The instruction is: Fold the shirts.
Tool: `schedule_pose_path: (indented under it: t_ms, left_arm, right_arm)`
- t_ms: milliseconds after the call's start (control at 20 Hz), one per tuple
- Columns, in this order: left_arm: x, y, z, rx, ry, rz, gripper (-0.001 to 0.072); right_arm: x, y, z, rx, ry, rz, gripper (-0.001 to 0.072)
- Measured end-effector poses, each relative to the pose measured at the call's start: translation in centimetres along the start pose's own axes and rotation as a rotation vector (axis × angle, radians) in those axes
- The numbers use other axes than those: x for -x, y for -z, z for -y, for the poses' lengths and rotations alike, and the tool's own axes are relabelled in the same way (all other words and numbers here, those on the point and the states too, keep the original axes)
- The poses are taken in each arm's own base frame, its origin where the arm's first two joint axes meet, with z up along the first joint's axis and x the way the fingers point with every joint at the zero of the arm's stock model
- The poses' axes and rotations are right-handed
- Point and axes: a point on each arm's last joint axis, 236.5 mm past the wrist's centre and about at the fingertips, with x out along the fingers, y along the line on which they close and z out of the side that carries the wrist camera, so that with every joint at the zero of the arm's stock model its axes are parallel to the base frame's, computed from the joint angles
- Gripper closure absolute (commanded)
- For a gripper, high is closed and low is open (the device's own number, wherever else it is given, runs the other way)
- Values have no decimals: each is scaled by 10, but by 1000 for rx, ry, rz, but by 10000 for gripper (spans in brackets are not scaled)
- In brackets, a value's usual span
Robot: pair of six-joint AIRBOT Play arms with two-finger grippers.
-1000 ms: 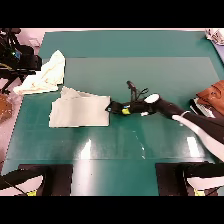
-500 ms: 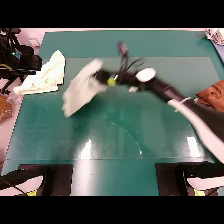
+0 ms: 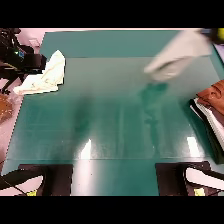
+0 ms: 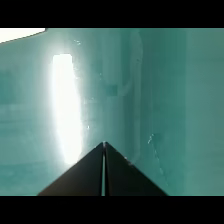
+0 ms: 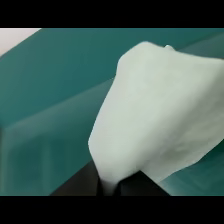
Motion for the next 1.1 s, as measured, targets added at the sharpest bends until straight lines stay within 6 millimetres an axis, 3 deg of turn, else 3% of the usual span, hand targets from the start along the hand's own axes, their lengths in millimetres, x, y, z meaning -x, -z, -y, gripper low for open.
schedule_pose_path:
  t_ms: [100,200,300,450,600,750,1000,1050,1100]
  left_arm:
    - [0,-1,2,9,10,3,678]
    - [0,-1,5,19,23,2,678]
    - [0,-1,7,27,30,2,678]
    - [0,-3,10,35,43,10,678]
    - [0,-3,14,38,59,13,678]
    - [1,-3,19,37,81,10,678]
    - [6,-2,23,45,98,19,678]
    - [7,-2,23,48,101,22,678]
    - [9,-2,24,51,104,25,678]
  right_arm:
    - [39,-39,66,-96,134,91,700]
    - [77,-60,118,-181,231,154,700]
    - [110,-66,152,-249,285,174,700]
    - [148,-60,181,-316,335,150,698]
    - [169,-37,205,-391,385,78,695]
    - [174,0,235,-494,446,-27,695]
    - [184,80,296,-641,681,-205,673]
    - [189,99,308,-662,745,-244,498]
    - [199,117,321,-681,823,-282,279]
